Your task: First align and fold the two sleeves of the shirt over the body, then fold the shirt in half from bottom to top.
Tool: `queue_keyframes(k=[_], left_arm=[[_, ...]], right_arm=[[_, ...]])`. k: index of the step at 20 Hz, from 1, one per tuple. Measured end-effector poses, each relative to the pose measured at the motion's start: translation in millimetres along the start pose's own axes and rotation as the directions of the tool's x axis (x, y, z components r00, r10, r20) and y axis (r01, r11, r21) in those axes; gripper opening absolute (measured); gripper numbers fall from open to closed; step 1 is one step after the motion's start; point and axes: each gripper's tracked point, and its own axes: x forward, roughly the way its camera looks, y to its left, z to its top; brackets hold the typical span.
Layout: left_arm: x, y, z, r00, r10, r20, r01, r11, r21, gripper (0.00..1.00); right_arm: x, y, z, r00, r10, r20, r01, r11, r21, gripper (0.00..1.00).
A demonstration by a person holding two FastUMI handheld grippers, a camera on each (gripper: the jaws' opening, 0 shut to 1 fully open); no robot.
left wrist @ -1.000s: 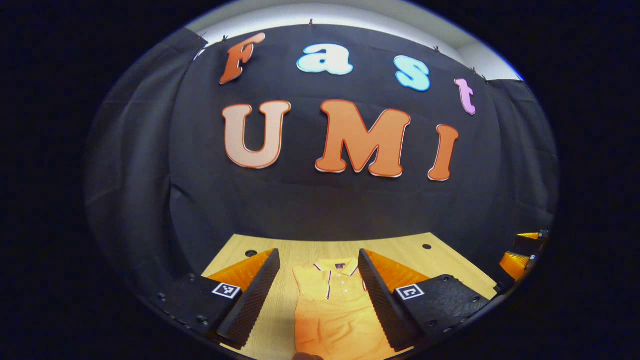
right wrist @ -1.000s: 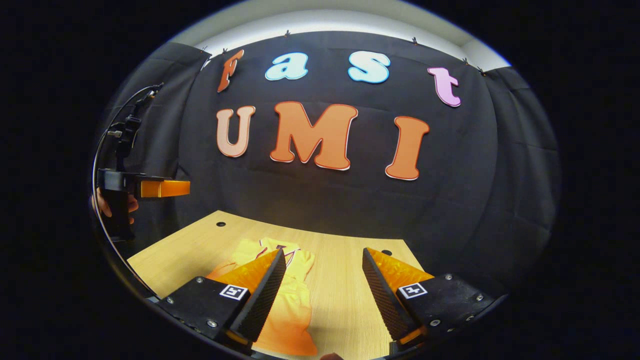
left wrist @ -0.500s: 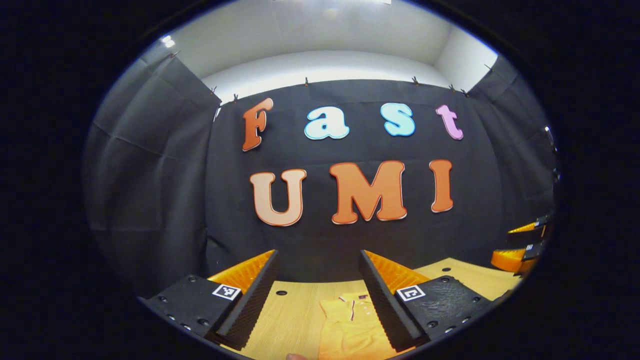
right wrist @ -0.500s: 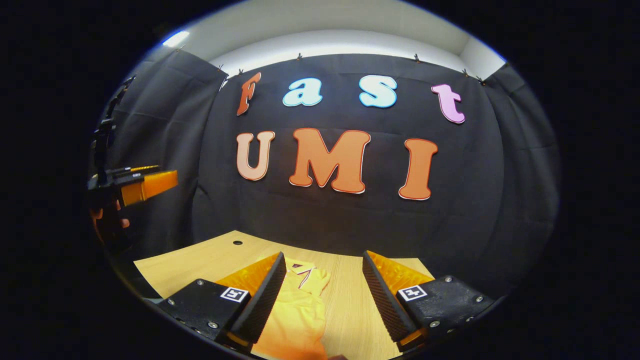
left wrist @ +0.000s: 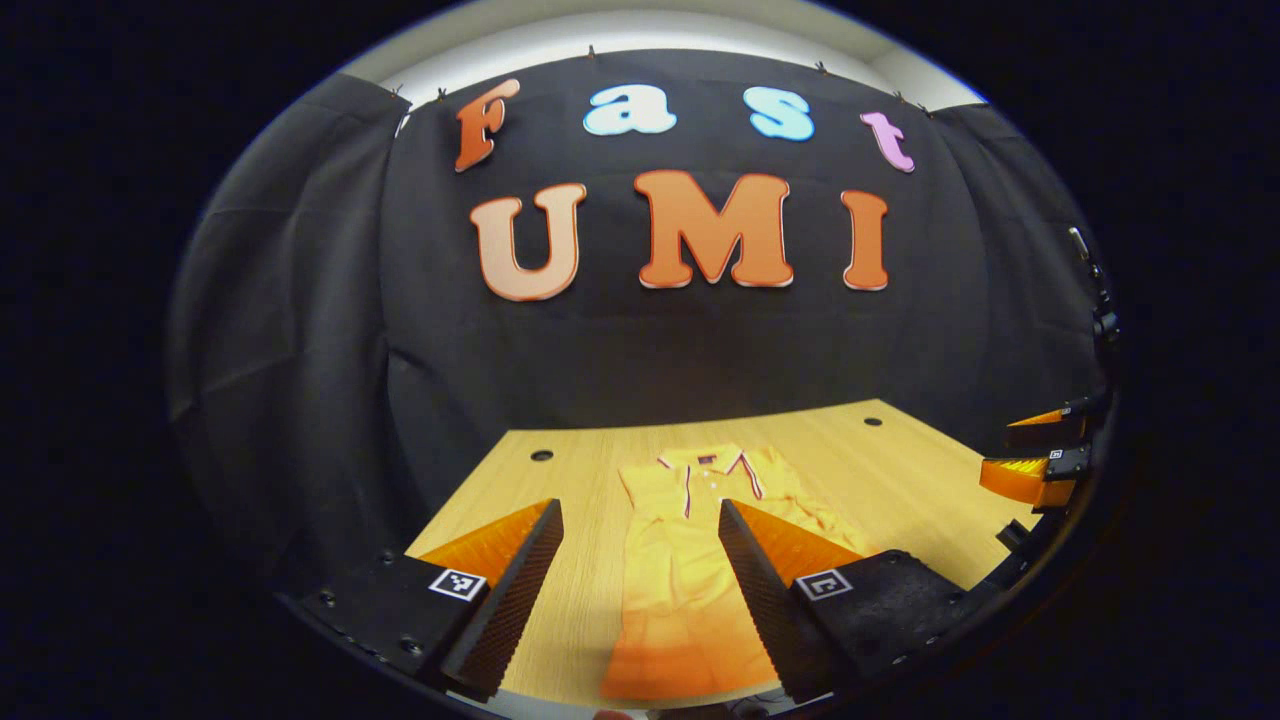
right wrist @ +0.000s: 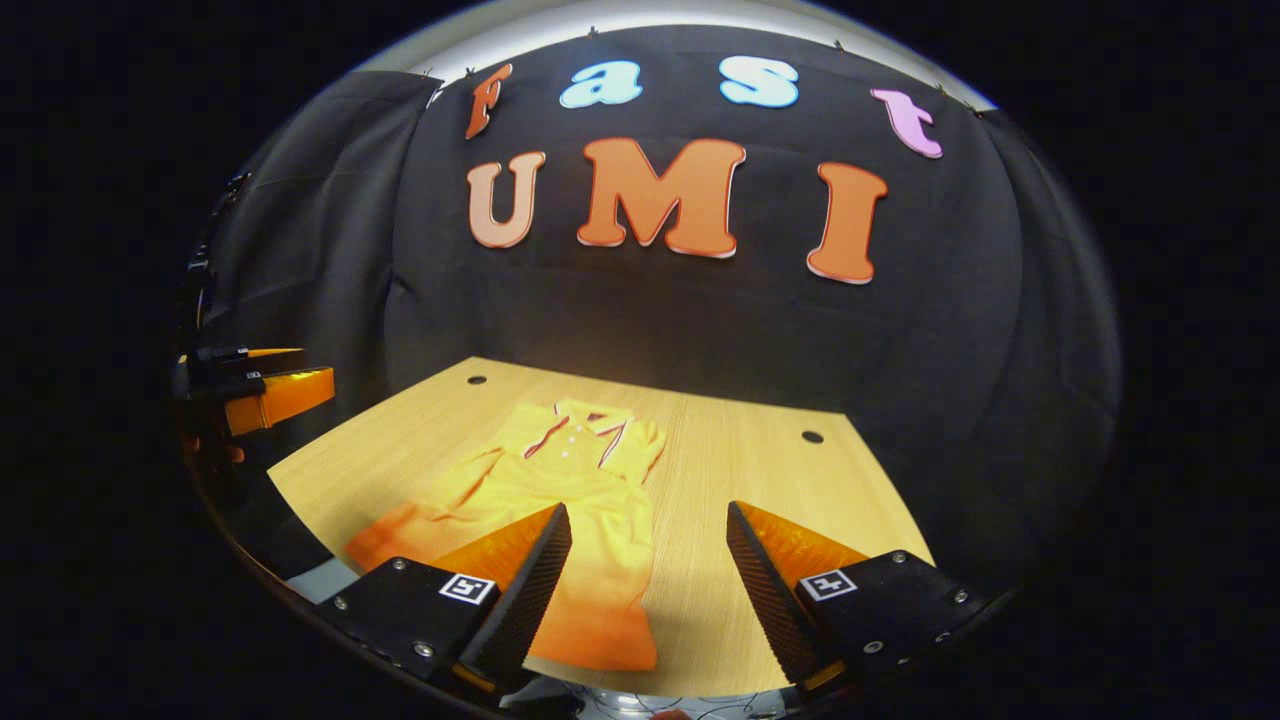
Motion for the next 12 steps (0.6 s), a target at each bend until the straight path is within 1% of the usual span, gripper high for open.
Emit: queue_keyframes(k=[3,5,7,9,12], left_arm=[[9,3,-35,0.994,-0.004,-0.109,0.005,1.0,0.003,0.97],[9,4,-53,0.985,0.004,-0.175,-0.006,1.0,-0.01,0.97],[11,3,-74,0.974,-0.008,-0.225,-0.001,0.999,-0.042,0.97],[14,4,-101,0.957,-0.023,-0.291,0.005,0.998,-0.063,0.96],[19,1,-135,0.92,-0.049,-0.388,0.019,0.996,-0.081,0.97]], right_arm=[[8,7,-32,0.994,0.024,-0.108,-0.022,1.0,0.017,0.95],[9,12,-60,0.981,0.041,-0.189,-0.035,0.999,0.034,0.95],[13,12,-81,0.966,0.048,-0.254,-0.035,0.998,0.056,0.96],[14,12,-101,0.949,0.052,-0.311,-0.032,0.997,0.069,0.96],[13,11,-125,0.921,0.059,-0.386,-0.031,0.997,0.078,0.96]])
